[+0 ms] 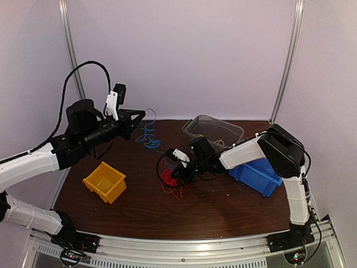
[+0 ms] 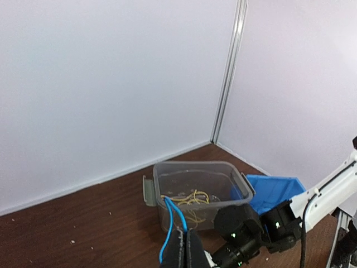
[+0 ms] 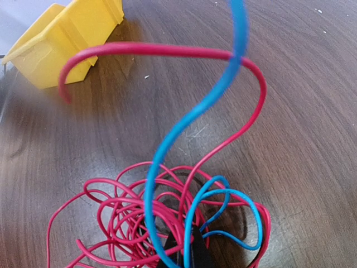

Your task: Untangle the cables

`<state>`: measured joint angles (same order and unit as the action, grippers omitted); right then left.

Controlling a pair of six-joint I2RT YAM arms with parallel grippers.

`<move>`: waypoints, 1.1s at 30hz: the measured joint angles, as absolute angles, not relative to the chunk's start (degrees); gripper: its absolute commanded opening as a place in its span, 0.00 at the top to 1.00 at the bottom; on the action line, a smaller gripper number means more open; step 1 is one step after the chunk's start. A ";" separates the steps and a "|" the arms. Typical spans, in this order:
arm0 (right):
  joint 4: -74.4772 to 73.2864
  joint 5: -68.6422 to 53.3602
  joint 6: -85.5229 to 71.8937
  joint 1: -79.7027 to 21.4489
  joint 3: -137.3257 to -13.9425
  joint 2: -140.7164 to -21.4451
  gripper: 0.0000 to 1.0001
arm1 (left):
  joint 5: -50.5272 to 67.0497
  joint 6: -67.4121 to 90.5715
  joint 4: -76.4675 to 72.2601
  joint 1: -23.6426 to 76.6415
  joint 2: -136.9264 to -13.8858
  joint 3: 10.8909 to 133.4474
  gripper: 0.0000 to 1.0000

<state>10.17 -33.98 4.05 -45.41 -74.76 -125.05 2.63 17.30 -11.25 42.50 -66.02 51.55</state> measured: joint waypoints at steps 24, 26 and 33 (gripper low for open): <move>11.33 -34.44 2.13 -45.41 -76.66 -127.31 1.00 | -6.76 -3.09 9.82 42.50 -66.48 98.56 1.00; 11.22 -34.44 2.11 -45.41 -76.77 -127.31 1.00 | -7.51 -4.95 10.39 42.50 -66.48 104.20 1.00; 10.41 -34.50 2.50 -45.41 -77.17 -127.31 0.83 | -10.28 -6.50 6.07 42.48 -58.00 96.51 1.00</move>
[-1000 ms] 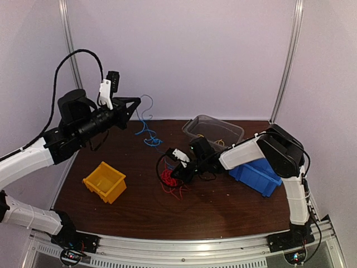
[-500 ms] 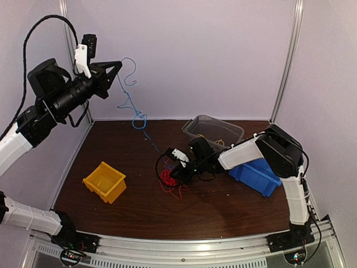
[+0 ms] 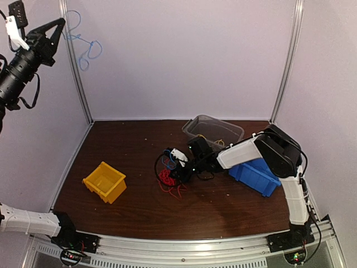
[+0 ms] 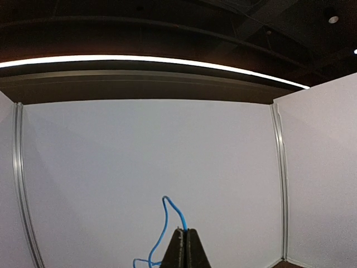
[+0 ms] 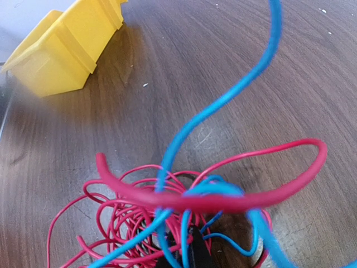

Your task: Untangle the cables

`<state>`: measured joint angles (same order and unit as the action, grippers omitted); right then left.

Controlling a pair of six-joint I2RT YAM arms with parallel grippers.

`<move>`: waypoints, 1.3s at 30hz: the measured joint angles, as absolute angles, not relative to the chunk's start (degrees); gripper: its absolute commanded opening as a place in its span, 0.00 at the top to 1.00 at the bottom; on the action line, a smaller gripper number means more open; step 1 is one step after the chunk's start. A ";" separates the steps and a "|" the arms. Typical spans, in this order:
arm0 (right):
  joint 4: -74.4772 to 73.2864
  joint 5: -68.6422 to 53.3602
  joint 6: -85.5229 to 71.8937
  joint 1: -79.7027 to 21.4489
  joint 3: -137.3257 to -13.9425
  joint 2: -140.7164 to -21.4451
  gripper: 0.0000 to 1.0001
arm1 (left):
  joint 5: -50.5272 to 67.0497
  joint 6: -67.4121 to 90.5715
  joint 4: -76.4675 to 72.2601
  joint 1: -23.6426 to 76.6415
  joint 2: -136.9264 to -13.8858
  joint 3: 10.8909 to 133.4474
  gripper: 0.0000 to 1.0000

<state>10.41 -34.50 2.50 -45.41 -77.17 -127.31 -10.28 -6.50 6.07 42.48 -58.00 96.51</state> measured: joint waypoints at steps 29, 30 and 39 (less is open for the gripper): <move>-21.50 -43.64 20.08 -44.10 -83.09 -96.71 0.33 | 5.26 13.91 -6.79 42.48 -60.51 52.12 1.00; -22.20 -43.64 19.29 -43.79 -85.30 -96.77 0.33 | 6.61 13.98 -7.03 42.48 -61.32 52.12 1.00; -27.46 -45.63 23.00 -42.28 -96.33 -98.10 0.31 | 10.70 14.20 -7.25 42.59 -62.76 52.12 1.00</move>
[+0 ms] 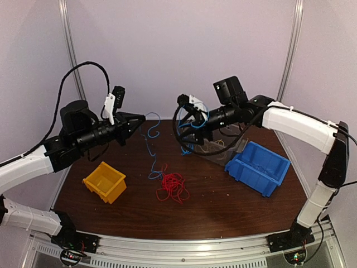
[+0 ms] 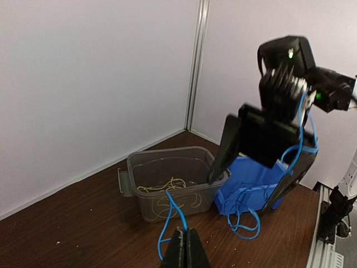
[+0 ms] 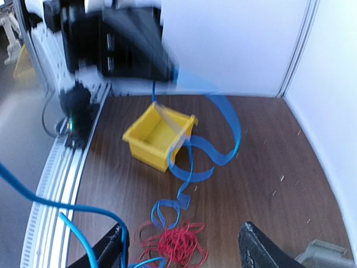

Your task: Untangle the cables

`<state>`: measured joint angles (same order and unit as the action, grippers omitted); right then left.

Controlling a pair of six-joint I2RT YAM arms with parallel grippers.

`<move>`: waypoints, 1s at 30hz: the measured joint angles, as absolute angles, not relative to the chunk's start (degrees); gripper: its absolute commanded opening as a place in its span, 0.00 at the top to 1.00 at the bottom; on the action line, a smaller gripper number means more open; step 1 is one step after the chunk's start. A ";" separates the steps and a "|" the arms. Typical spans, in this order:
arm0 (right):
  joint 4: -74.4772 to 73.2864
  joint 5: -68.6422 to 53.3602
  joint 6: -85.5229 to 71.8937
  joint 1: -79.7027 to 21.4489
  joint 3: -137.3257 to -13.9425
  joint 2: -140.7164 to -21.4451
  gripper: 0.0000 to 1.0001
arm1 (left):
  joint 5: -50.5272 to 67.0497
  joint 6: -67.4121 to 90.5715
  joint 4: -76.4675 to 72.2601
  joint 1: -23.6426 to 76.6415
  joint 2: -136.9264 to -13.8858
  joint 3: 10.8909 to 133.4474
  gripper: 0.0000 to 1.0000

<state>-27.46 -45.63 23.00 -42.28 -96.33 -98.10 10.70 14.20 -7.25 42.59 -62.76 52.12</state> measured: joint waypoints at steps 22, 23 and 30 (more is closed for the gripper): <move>-45.12 -47.55 27.81 -38.00 -90.72 -105.16 0.28 | 5.28 11.97 -6.59 42.59 -58.17 51.68 1.00; -45.19 -47.27 27.66 -37.98 -90.80 -105.12 0.28 | 5.56 12.71 -7.55 42.59 -58.30 51.03 1.00; -45.93 -41.10 27.29 -37.58 -93.08 -104.81 0.31 | 10.17 19.44 -16.08 42.61 -65.80 45.41 0.98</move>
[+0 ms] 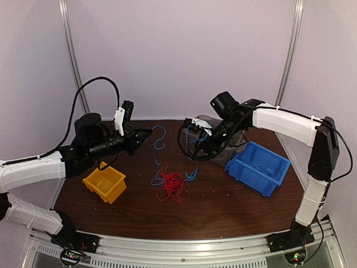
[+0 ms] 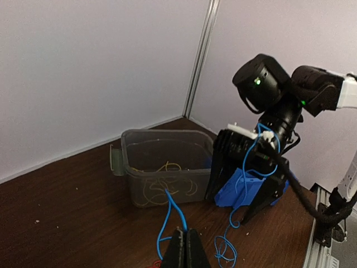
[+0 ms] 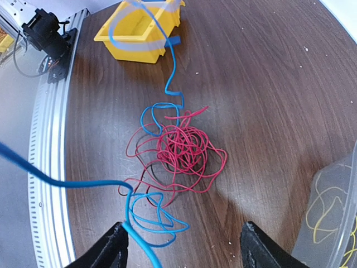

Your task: Untangle the cables

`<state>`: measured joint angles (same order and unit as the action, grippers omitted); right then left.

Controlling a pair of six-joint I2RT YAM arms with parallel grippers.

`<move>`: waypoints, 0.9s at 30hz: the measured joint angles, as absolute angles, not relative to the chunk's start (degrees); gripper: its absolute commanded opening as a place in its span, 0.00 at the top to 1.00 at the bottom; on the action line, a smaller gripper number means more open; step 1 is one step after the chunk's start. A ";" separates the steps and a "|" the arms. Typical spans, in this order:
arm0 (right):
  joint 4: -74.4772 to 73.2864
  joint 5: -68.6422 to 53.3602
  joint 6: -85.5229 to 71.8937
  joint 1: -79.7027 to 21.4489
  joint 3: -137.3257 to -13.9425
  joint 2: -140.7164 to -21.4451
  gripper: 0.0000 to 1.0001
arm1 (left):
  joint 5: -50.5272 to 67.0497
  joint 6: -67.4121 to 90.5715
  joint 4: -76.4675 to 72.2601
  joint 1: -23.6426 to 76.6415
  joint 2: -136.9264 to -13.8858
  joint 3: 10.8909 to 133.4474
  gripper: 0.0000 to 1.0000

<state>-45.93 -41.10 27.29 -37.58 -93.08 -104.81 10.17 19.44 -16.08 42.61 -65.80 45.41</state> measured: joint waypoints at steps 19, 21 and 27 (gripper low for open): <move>-45.45 -41.23 27.40 -37.26 -90.78 -102.21 0.32 | 21.47 26.02 -23.40 44.49 -80.99 45.34 0.52; -45.45 -42.15 27.24 -37.26 -90.78 -102.21 0.32 | 22.46 26.11 -26.89 44.80 -81.30 45.34 0.52; -45.43 -43.75 26.68 -37.26 -90.78 -102.21 0.32 | 26.33 26.44 -35.94 46.92 -86.83 46.83 0.54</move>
<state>-45.43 -43.75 26.68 -37.26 -90.78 -102.21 26.33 26.44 -35.94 46.92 -86.83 46.83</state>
